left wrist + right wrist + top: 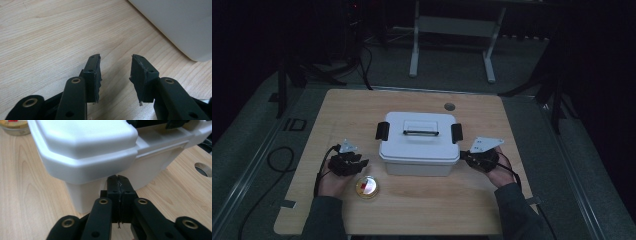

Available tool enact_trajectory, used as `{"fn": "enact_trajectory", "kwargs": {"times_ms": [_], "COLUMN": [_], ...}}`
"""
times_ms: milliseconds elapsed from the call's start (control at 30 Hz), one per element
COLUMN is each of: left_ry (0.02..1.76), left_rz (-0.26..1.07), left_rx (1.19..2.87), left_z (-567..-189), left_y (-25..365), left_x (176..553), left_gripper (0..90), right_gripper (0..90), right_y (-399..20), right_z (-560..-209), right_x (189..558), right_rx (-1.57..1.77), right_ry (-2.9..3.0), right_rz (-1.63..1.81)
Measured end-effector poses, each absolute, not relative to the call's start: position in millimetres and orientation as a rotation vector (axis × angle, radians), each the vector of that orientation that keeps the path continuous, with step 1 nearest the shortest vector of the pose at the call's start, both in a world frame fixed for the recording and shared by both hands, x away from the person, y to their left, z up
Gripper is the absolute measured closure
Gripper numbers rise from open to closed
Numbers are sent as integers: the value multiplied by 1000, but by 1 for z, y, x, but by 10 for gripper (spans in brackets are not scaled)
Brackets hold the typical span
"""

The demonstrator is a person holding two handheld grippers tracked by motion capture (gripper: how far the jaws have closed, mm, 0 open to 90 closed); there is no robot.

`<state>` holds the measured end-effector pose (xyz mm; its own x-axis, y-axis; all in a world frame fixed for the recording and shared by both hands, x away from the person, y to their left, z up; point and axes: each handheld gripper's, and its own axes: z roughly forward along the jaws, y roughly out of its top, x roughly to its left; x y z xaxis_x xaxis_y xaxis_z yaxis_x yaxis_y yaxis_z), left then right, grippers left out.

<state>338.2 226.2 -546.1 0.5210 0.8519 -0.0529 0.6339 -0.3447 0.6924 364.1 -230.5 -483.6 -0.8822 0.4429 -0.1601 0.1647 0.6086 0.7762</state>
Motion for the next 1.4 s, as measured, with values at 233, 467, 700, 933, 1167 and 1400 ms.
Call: {"fn": "enact_trajectory", "kwargs": {"times_ms": [233, 467, 700, 933, 1167, 1400], "left_ry": [1202, 1201, 1197, 1192, 1193, 1191], "left_rz": [420, 422, 431, 434, 436, 436], "left_rx": [2122, 2149, 2150, 2151, 2148, 2147], "left_z": [-548, -551, -551, -552, -552, -552], "left_y": [223, 221, 220, 218, 216, 217], "left_x": [339, 340, 339, 339, 338, 338], "left_gripper": [583, 550, 528, 502, 472, 468], "right_gripper": [811, 702, 599, 552, 551, 553], "right_y": [-241, -258, -257, -248, -227, -206], "right_z": [-475, -452, -417, -384, -363, -356], "right_x": [361, 361, 361, 368, 377, 384], "right_rx": [516, 538, 505, 471, 386, 301], "right_ry": [2507, 2501, 2505, 2541, 2577, 2627], "right_rz": [1072, 1042, 978, 950, 882, 787]}}
